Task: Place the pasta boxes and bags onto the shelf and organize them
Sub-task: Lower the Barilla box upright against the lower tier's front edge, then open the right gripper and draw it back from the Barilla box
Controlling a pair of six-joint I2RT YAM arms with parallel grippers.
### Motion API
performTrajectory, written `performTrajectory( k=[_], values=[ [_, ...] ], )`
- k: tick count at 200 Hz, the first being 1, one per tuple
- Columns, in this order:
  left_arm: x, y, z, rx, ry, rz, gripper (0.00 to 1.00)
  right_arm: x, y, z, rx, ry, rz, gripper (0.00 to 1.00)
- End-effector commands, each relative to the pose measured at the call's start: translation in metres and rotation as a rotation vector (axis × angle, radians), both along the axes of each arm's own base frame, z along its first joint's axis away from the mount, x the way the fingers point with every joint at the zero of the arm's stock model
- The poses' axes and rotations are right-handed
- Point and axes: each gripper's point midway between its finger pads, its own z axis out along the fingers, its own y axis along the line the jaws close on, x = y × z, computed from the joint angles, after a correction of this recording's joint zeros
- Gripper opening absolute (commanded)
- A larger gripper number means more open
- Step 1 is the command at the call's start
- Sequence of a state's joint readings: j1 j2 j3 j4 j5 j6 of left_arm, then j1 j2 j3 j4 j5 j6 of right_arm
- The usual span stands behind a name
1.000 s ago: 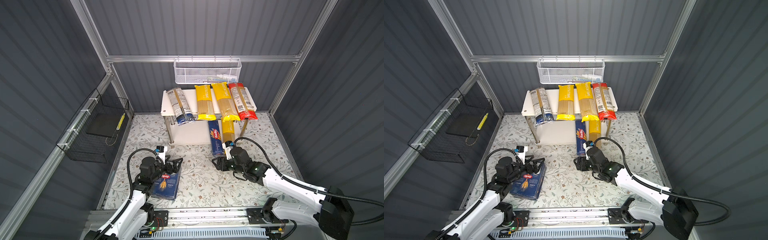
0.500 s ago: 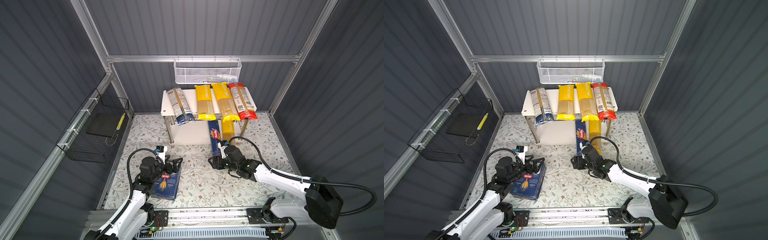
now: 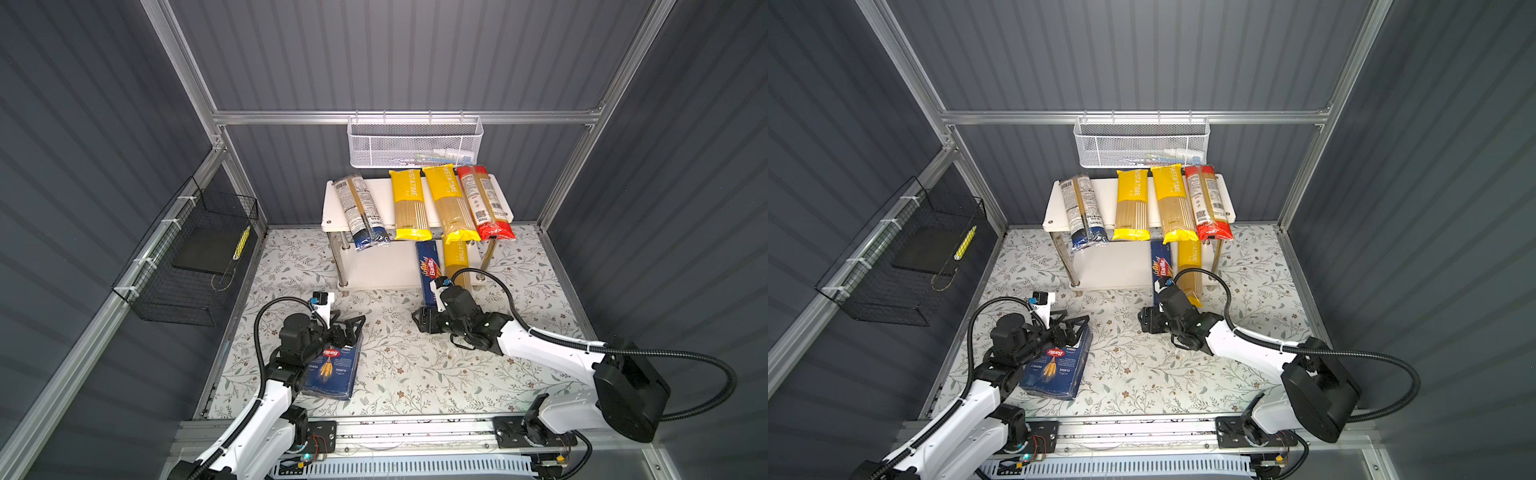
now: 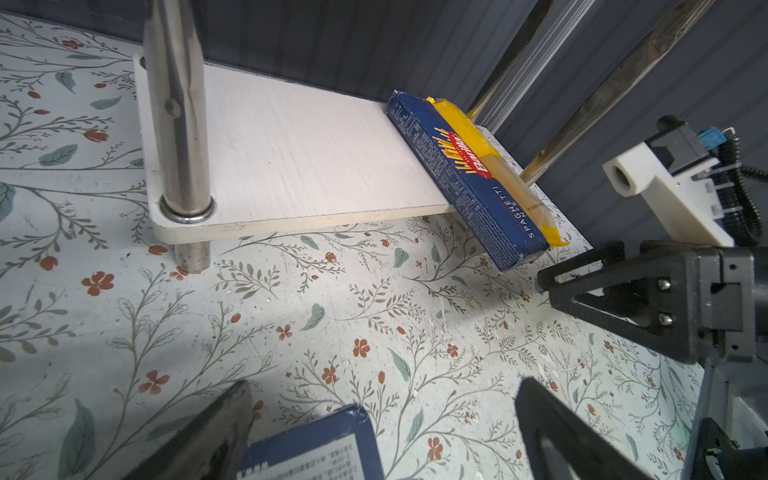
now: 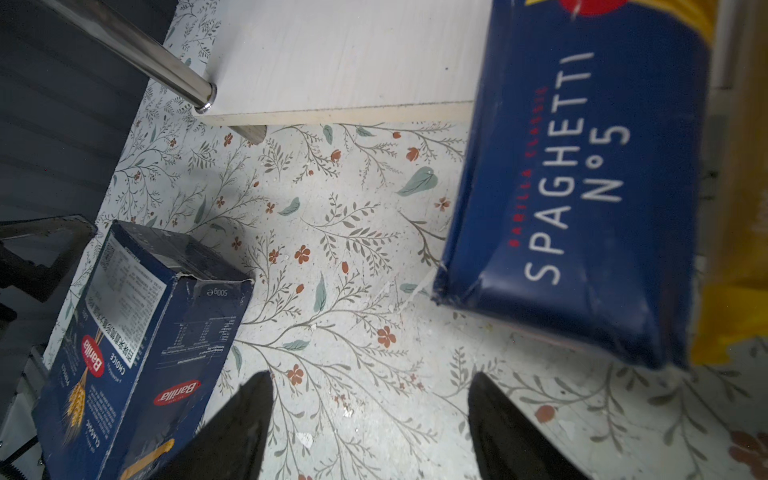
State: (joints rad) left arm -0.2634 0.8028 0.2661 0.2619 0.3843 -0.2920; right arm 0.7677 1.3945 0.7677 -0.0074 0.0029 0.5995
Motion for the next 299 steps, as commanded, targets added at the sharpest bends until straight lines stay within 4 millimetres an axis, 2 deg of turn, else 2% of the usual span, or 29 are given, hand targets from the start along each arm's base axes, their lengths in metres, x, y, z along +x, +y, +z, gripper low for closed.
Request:
performTrajectory(
  k=[1,104,178,198,225,273,290,299],
  values=[
    [-0.003,0.000,-0.010,0.015,0.022,-0.004,1.00,0.011,0.000,0.004,-0.011,-0.021,-0.022,0.77],
    [-0.003,0.000,-0.010,0.015,0.026,-0.005,0.99,0.039,0.009,0.005,-0.011,-0.042,-0.024,0.79],
    [-0.003,-0.001,-0.009,0.014,0.024,-0.010,1.00,0.048,-0.001,0.008,-0.028,-0.058,-0.053,0.82],
    [-0.003,-0.001,-0.009,0.015,0.025,-0.011,1.00,0.040,0.000,0.006,-0.012,-0.040,-0.027,0.83],
    [-0.003,-0.001,-0.009,0.015,0.025,-0.011,1.00,0.017,0.004,0.002,0.044,-0.025,0.019,0.81],
    [-0.002,0.002,-0.008,0.032,0.028,0.004,1.00,-0.037,0.009,0.001,0.050,-0.029,0.072,0.85],
    [-0.001,0.007,-0.008,0.040,0.033,0.035,1.00,-0.057,0.005,-0.004,0.050,-0.018,0.065,0.87],
    [0.003,0.016,-0.011,0.057,0.043,0.096,0.99,-0.066,0.002,-0.008,0.066,-0.006,0.054,0.87]
  ],
)
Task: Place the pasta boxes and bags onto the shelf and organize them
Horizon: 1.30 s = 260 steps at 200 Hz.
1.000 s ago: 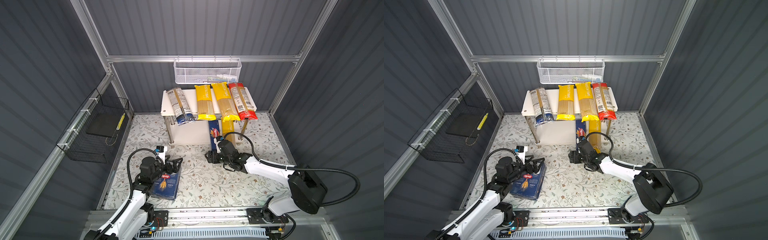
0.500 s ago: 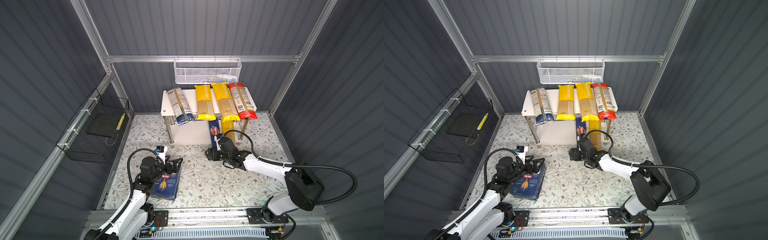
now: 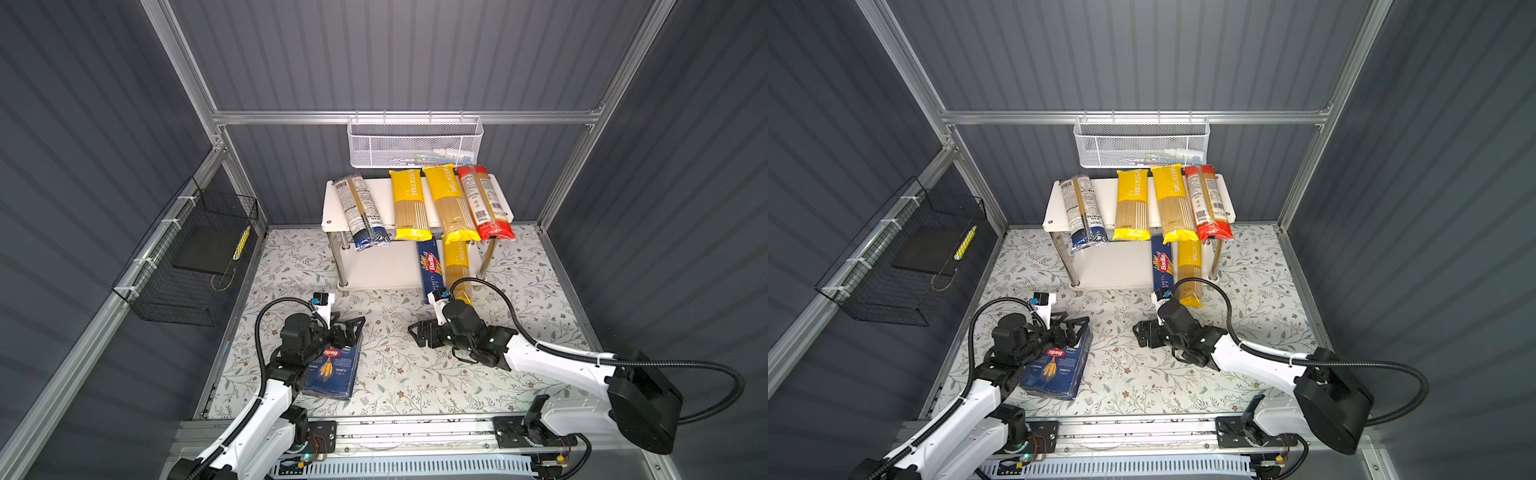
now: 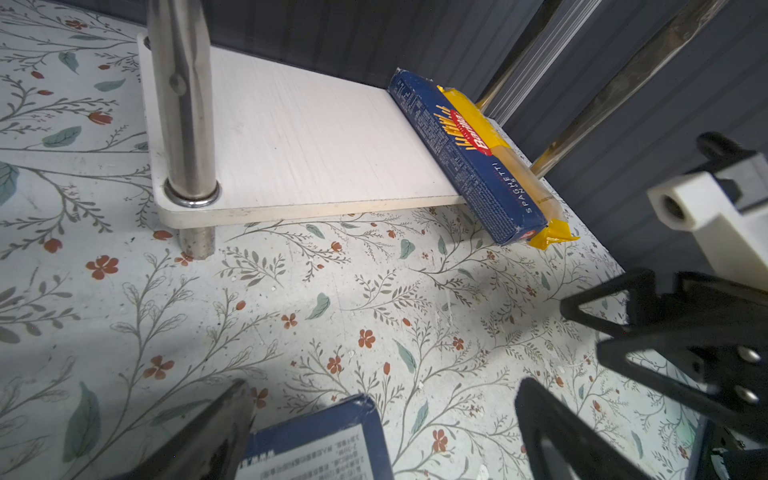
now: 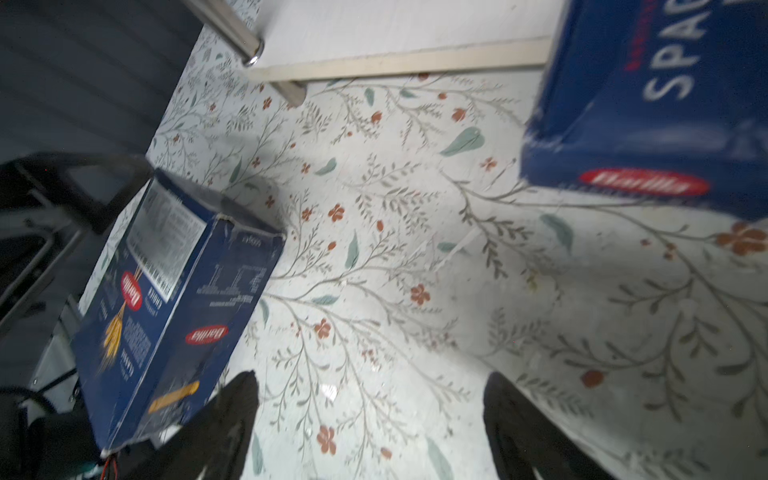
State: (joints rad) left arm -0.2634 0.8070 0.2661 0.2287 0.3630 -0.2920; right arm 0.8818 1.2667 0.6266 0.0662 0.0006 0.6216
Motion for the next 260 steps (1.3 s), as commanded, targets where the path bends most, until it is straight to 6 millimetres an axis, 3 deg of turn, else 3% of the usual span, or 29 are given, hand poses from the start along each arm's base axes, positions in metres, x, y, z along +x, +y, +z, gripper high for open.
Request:
performTrajectory(
  k=[1,25,35,55,96,132,177,260],
  values=[
    [0.003,0.013,-0.003,0.042,0.011,0.079,0.99,-0.018,-0.009,-0.008,0.011,0.025,-0.048,0.87],
    [0.006,0.021,0.001,0.055,0.055,0.135,1.00,-0.037,-0.020,-0.021,0.012,0.070,-0.063,0.89],
    [0.009,0.034,-0.002,0.069,0.123,0.224,0.99,-0.045,-0.024,-0.029,-0.004,0.095,-0.056,0.89],
    [0.005,0.066,-0.008,0.105,0.287,0.436,1.00,-0.055,-0.031,-0.028,-0.001,0.094,-0.058,0.90],
    [-0.014,0.070,-0.007,0.091,0.399,0.469,1.00,-0.068,-0.042,-0.037,0.030,0.112,-0.073,0.92],
    [-0.027,0.078,-0.016,0.102,0.472,0.515,1.00,-0.077,-0.039,-0.040,0.069,0.134,-0.047,0.92],
    [-0.041,0.077,-0.029,0.099,0.565,0.520,1.00,-0.084,-0.002,-0.027,0.152,0.144,0.031,0.92],
    [-0.048,0.103,-0.032,0.141,0.535,0.653,1.00,-0.096,0.104,-0.023,0.250,0.192,0.220,0.93]
  ],
)
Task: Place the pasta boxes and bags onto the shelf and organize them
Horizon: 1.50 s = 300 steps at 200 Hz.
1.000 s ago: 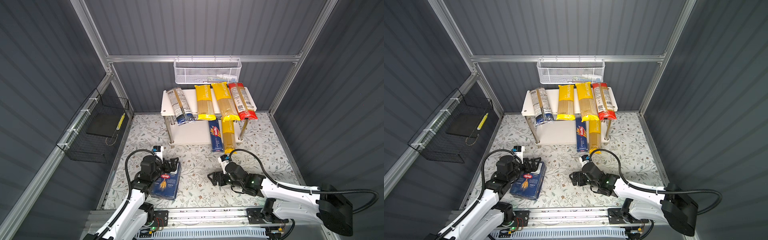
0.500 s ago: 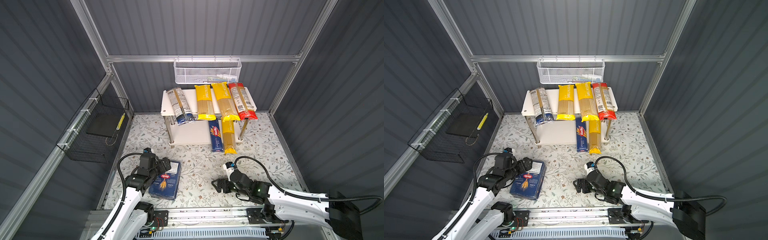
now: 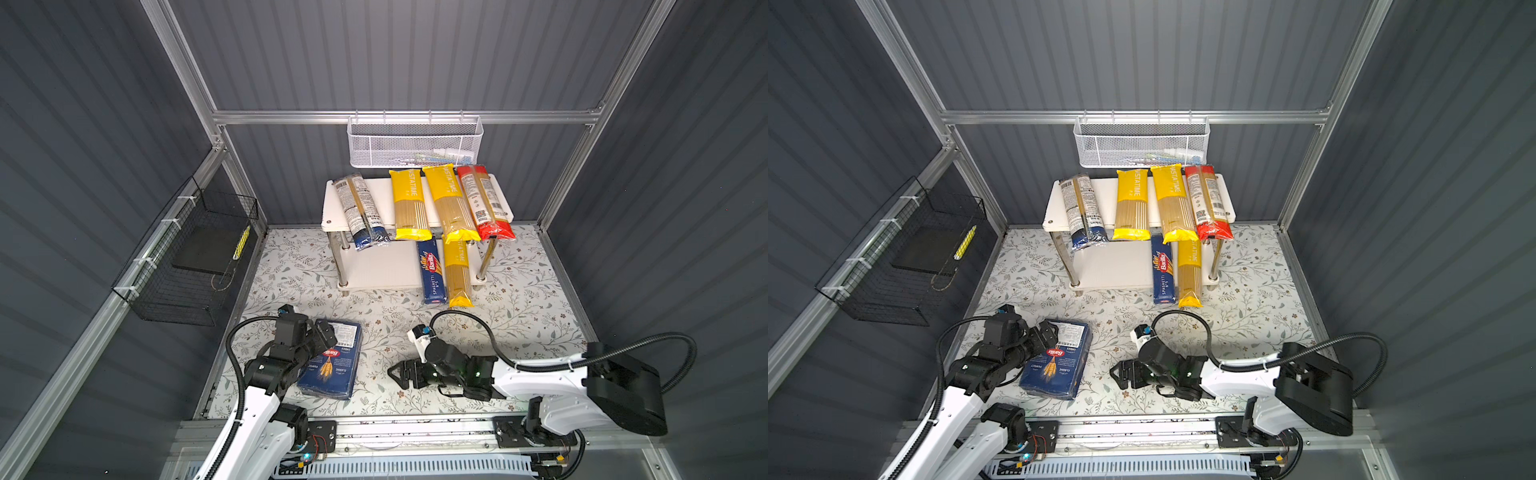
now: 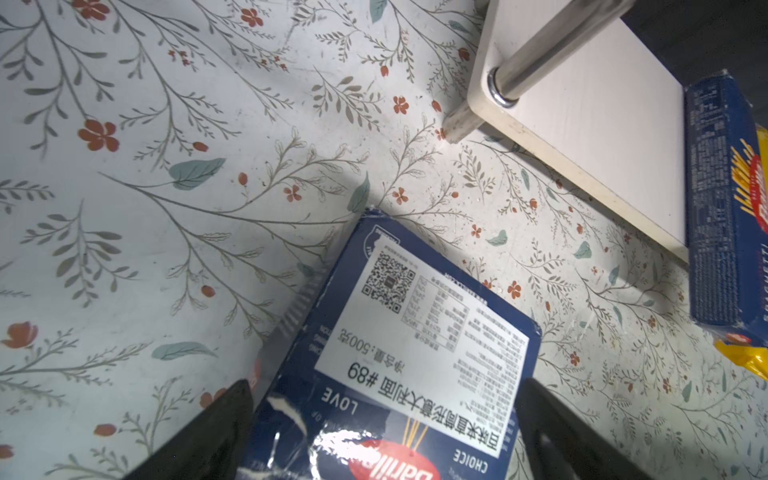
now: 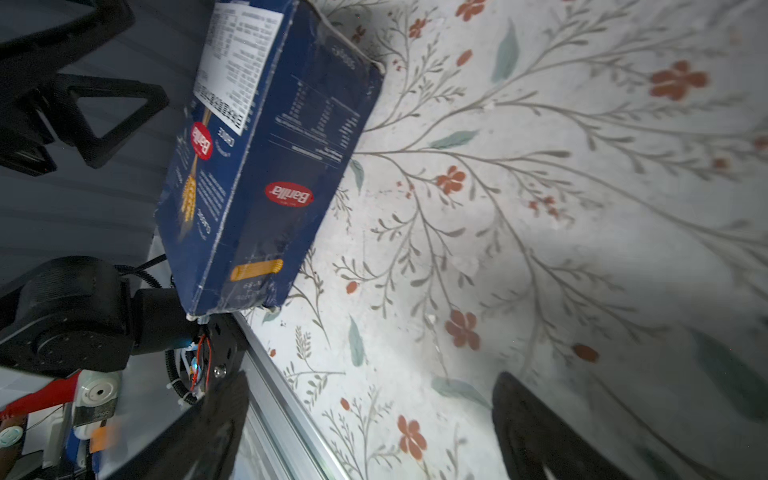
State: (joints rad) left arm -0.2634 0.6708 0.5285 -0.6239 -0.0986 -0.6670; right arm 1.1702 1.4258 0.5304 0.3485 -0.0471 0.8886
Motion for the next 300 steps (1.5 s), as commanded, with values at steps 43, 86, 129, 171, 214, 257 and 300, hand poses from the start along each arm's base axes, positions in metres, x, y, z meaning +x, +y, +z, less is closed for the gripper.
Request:
performTrajectory(
  k=[43,86,129,171,214,257,300],
  values=[
    [-0.003,0.012,-0.020,0.037,0.040,0.067,1.00,-0.003,0.073,0.020,0.213,0.052,0.059,0.92],
    [0.005,-0.004,-0.024,-0.025,0.029,0.010,1.00,0.001,0.092,0.012,0.226,0.082,0.059,0.92],
    [0.013,-0.025,-0.020,-0.083,0.005,-0.089,1.00,0.002,0.099,0.005,0.228,0.097,0.063,0.94],
    [0.022,-0.045,-0.016,-0.127,-0.015,-0.196,1.00,0.003,0.099,0.005,0.245,0.103,0.064,0.95],
    [0.032,-0.073,-0.009,-0.234,-0.058,-0.309,0.99,0.006,0.092,0.005,0.254,0.094,0.048,0.95],
    [0.039,-0.098,0.006,-0.324,-0.114,-0.420,0.99,0.007,0.072,0.009,0.262,0.071,0.007,0.95],
    [0.045,-0.117,0.002,-0.343,-0.089,-0.491,0.99,0.012,0.035,0.013,0.285,-0.006,-0.071,0.95]
  ],
)
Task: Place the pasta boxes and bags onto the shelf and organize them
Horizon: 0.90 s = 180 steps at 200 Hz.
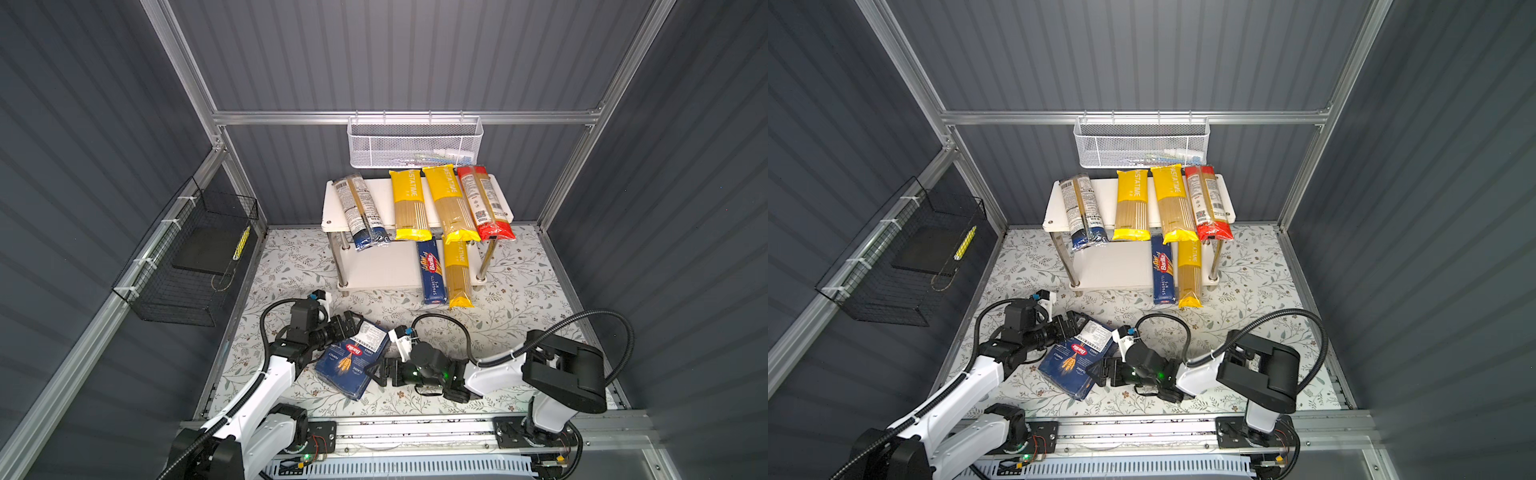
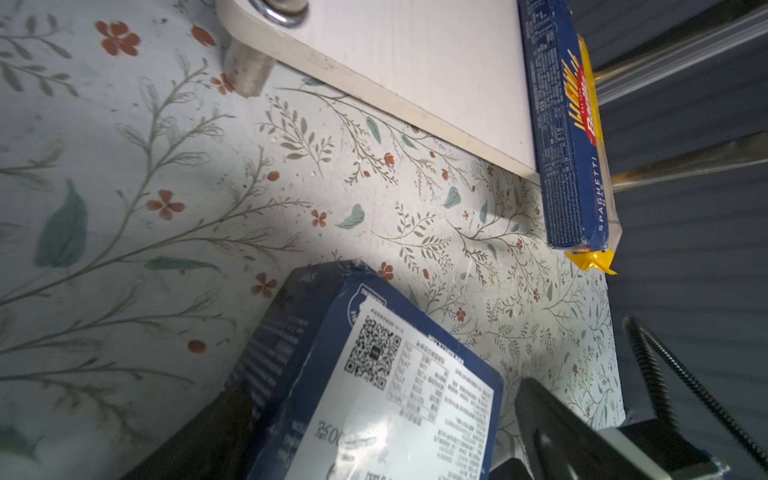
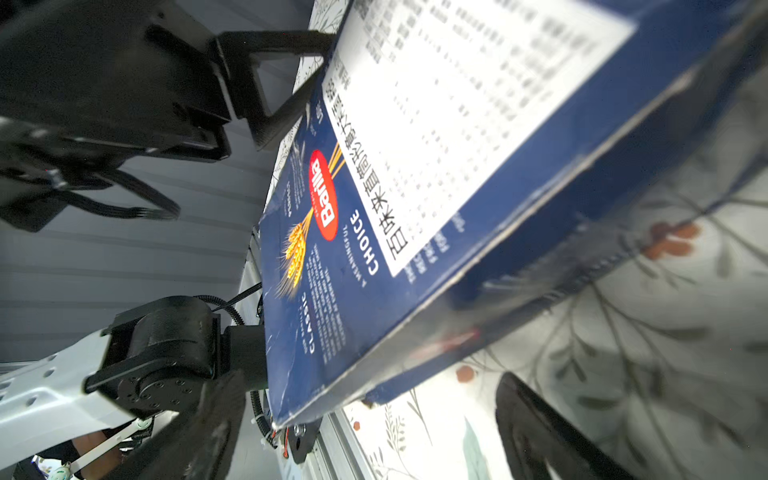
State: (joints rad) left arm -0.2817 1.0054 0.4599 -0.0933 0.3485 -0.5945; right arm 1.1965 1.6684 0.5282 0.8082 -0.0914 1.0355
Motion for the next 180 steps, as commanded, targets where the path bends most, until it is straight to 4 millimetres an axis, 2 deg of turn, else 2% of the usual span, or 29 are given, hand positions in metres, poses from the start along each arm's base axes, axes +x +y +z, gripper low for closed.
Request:
performTrajectory(
  k=[1,29,50,80,98,118,136,159,180],
  values=[
    [0.002,-0.023,0.013,-0.055,-0.034,-0.105,0.99,0.011,-0.016,0.009,0.035,-0.059,-0.071,0.95],
    [0.002,-0.038,0.014,-0.071,-0.045,-0.158,1.00,0.010,-0.029,0.008,0.022,-0.064,-0.086,0.95],
    [-0.001,-0.047,0.012,-0.012,-0.044,-0.190,1.00,0.010,-0.039,0.011,0.020,-0.083,-0.105,0.95],
    [-0.004,-0.069,0.018,0.001,-0.079,-0.244,1.00,0.015,-0.068,0.009,-0.079,-0.119,-0.171,0.96],
    [-0.003,-0.078,0.018,0.017,-0.072,-0.260,1.00,0.017,-0.090,0.011,-0.200,-0.148,-0.191,0.99],
    [0.006,-0.054,0.011,0.157,-0.035,-0.152,0.99,0.016,-0.115,0.019,-0.308,-0.182,-0.202,0.99],
    [0.007,-0.025,0.017,0.295,-0.004,-0.062,1.00,0.015,-0.137,0.031,-0.341,-0.217,-0.216,0.99],
    [-0.012,0.006,0.023,0.365,0.055,0.041,1.00,0.014,-0.155,0.039,-0.357,-0.230,-0.185,0.99],
    [-0.037,0.016,0.019,0.286,0.104,0.105,1.00,0.015,-0.159,0.047,-0.354,-0.256,-0.138,0.99]
  ],
)
